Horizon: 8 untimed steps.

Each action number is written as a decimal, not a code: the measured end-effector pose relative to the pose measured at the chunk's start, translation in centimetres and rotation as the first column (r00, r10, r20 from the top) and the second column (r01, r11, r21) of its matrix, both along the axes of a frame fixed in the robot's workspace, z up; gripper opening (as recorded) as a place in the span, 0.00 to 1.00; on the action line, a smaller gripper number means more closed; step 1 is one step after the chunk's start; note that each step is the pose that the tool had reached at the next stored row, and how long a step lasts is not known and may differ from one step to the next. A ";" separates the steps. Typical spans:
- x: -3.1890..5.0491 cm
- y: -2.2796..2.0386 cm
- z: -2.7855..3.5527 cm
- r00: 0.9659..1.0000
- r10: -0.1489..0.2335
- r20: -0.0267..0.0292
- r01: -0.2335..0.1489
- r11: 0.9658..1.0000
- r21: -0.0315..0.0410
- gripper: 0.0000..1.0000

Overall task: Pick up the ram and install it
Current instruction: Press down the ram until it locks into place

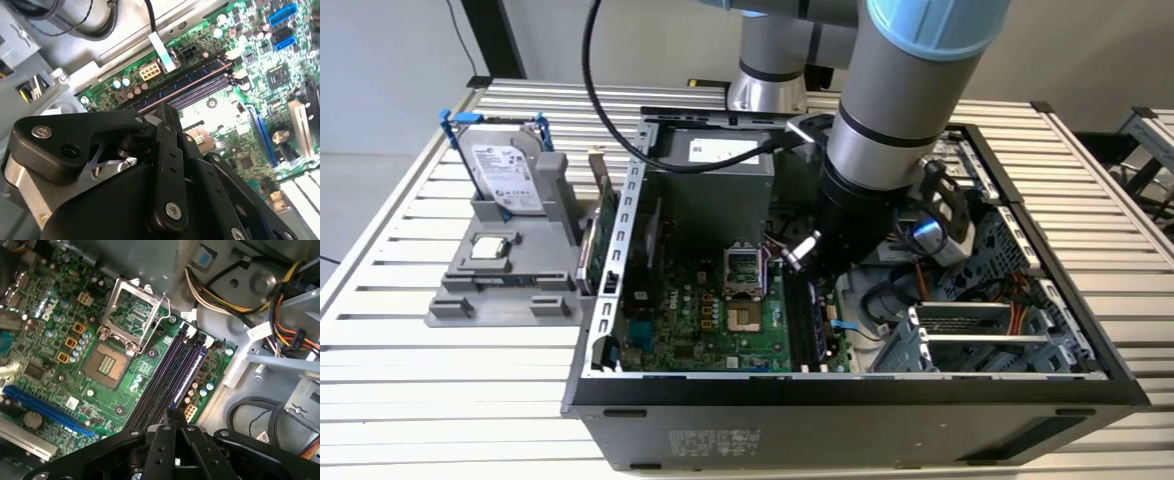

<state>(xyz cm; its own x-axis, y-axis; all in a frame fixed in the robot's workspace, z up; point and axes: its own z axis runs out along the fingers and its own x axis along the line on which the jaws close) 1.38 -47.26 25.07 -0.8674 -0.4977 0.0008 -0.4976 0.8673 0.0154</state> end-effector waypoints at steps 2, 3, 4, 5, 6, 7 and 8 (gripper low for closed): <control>0.00 0.00 0.00 0.999 0.037 0.000 -0.037 0.999 0.000 0.00; 0.00 0.00 0.00 0.999 0.054 0.000 -0.054 0.999 0.000 0.00; 0.00 0.00 0.00 0.997 0.072 0.000 -0.072 0.997 0.000 0.00; 0.00 0.00 0.00 0.996 0.089 0.000 -0.089 0.996 0.000 0.00; 0.00 0.00 0.00 0.994 0.105 0.000 -0.105 0.994 0.000 0.00; 0.00 0.00 0.00 0.993 0.121 0.000 -0.121 0.993 0.000 0.00; 0.00 0.00 0.00 0.991 0.136 0.000 -0.136 0.991 0.000 0.00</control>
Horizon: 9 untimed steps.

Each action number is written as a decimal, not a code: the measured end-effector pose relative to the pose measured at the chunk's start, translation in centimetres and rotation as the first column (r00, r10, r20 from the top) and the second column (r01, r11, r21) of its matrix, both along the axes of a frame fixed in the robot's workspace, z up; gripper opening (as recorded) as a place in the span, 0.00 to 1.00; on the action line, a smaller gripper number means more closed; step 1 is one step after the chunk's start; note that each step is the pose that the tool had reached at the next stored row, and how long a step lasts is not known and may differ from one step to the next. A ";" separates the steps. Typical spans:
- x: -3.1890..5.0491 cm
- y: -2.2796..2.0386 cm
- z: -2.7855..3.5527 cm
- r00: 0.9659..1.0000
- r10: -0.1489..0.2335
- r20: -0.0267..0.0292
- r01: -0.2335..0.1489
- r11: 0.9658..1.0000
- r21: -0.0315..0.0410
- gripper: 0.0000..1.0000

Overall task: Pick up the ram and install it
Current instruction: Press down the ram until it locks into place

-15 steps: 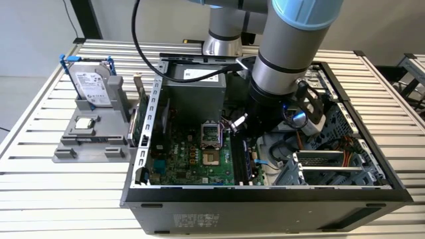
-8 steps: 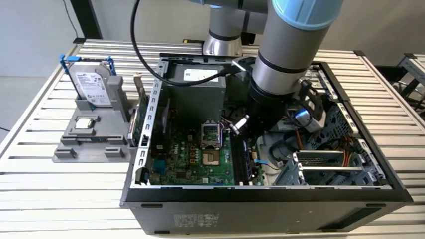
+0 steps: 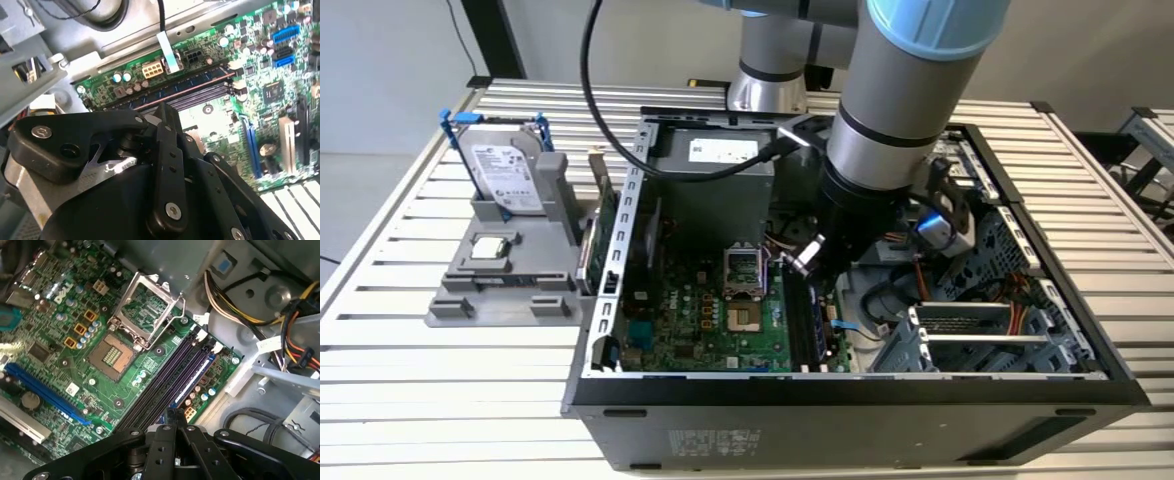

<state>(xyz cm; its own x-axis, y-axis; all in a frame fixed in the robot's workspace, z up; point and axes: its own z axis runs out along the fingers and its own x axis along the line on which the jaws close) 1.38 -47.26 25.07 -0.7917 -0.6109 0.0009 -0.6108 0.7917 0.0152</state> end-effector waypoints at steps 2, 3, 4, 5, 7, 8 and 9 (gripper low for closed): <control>0.00 0.00 0.00 1.000 0.025 0.000 -0.025 1.000 0.000 0.00; 0.00 0.00 0.00 0.999 0.036 0.000 -0.036 0.999 0.000 0.00; 0.00 0.00 0.00 0.999 0.049 0.000 -0.049 0.999 0.000 0.00; 0.00 0.00 0.00 0.998 0.063 0.000 -0.063 0.998 0.000 0.00; 0.00 0.00 0.00 0.996 0.090 0.000 -0.090 0.996 0.000 0.00; 0.00 0.00 0.00 0.995 0.104 0.000 -0.104 0.995 0.000 0.00; 0.00 0.00 0.00 0.993 0.118 0.000 -0.118 0.993 0.000 0.00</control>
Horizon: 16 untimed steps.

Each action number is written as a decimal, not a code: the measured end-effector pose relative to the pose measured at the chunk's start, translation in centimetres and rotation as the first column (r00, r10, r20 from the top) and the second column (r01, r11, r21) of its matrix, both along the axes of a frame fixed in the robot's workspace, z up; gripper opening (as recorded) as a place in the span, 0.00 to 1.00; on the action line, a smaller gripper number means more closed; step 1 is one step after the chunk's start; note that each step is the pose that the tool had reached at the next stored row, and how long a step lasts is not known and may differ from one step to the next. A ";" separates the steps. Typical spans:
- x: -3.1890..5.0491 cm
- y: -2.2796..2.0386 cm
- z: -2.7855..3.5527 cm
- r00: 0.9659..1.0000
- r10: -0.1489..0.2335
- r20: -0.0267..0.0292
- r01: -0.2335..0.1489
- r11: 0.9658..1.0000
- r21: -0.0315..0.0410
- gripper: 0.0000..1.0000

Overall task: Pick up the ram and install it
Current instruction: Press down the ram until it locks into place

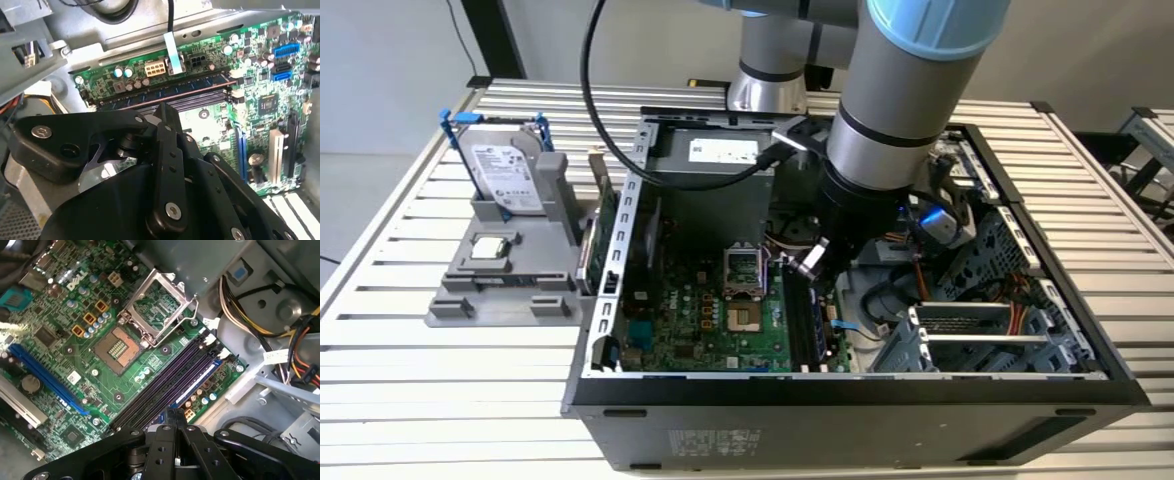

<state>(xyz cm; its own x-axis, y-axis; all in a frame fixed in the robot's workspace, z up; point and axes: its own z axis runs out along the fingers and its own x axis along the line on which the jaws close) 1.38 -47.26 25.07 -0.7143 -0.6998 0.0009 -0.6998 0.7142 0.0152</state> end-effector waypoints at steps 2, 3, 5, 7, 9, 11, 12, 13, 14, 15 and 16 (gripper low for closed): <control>0.00 0.00 0.00 1.000 0.026 0.000 -0.026 1.000 0.000 0.00; 0.00 0.00 0.00 0.999 0.040 0.000 -0.040 0.999 0.000 0.00; 0.00 0.00 0.00 0.998 0.067 0.000 -0.067 0.998 0.000 0.00; 0.00 0.00 0.00 0.996 0.092 0.000 -0.092 0.996 0.000 0.00; 0.00 0.00 0.00 0.993 0.117 0.001 -0.117 0.993 0.000 0.00; 0.00 0.00 0.00 0.990 0.139 0.001 -0.139 0.990 -0.001 0.00; 0.00 0.00 0.00 0.988 0.151 0.001 -0.151 0.988 0.000 0.00; 0.00 0.00 0.00 0.986 0.168 0.001 -0.168 0.986 0.000 0.00; 0.00 0.00 0.00 0.983 0.186 0.001 -0.186 0.983 -0.001 0.00; 0.00 0.00 0.00 0.979 0.204 0.001 -0.204 0.979 -0.001 0.00; 0.00 0.00 0.00 0.975 0.220 0.001 -0.220 0.975 0.000 0.00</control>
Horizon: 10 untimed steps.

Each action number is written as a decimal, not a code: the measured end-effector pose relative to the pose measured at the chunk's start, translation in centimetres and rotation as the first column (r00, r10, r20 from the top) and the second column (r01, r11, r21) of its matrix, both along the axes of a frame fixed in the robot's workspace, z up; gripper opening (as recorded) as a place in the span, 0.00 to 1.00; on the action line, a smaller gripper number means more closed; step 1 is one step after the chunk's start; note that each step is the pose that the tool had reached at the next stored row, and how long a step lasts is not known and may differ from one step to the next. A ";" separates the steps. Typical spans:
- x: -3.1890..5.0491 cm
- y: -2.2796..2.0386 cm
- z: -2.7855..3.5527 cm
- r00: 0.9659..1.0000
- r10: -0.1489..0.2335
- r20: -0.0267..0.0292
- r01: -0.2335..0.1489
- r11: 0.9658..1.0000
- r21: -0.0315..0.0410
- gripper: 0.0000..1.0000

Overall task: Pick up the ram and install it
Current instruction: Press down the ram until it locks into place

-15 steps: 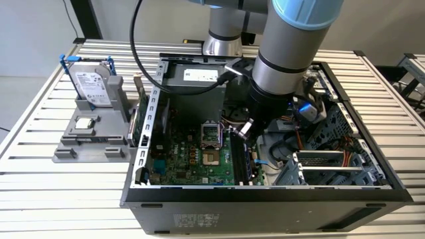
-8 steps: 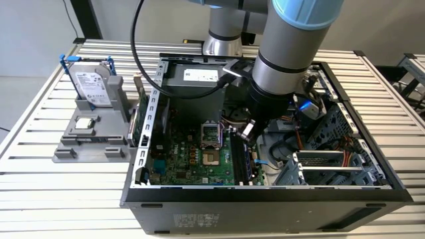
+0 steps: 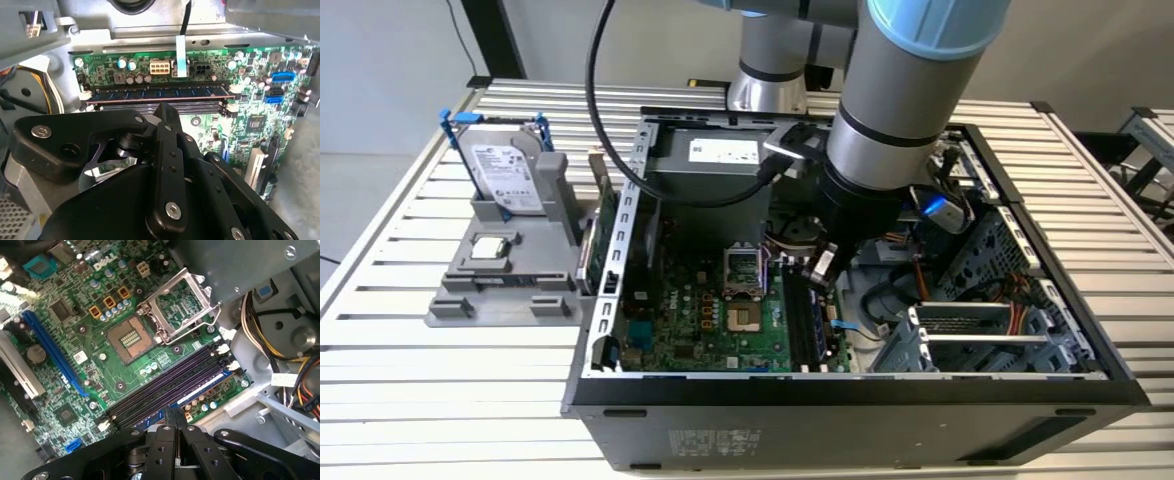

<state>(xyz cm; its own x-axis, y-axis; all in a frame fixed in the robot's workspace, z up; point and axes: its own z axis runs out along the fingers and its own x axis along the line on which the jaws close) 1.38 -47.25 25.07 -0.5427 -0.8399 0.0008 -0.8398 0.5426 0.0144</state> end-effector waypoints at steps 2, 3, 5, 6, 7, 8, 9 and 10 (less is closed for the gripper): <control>0.00 0.01 0.00 0.999 0.038 0.000 -0.038 0.999 0.000 0.00; 0.00 0.02 0.00 0.999 0.053 0.000 -0.053 0.999 0.000 0.00; 0.01 0.05 0.00 0.997 0.076 0.000 -0.076 0.997 0.000 0.00; 0.01 0.05 0.00 0.996 0.088 0.000 -0.088 0.996 0.000 0.00; 0.01 0.07 0.00 0.995 0.098 0.000 -0.098 0.995 0.000 0.00; 0.00 0.10 0.00 0.994 0.109 0.000 -0.109 0.994 0.000 0.00; 0.00 0.12 0.00 0.993 0.119 0.000 -0.119 0.993 0.001 0.00; 0.00 0.12 0.00 0.992 0.129 0.000 -0.129 0.992 0.001 0.00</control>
<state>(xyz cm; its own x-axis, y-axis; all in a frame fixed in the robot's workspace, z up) 1.39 -47.14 25.07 -0.4295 -0.9031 0.0001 -0.9030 0.4295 0.0148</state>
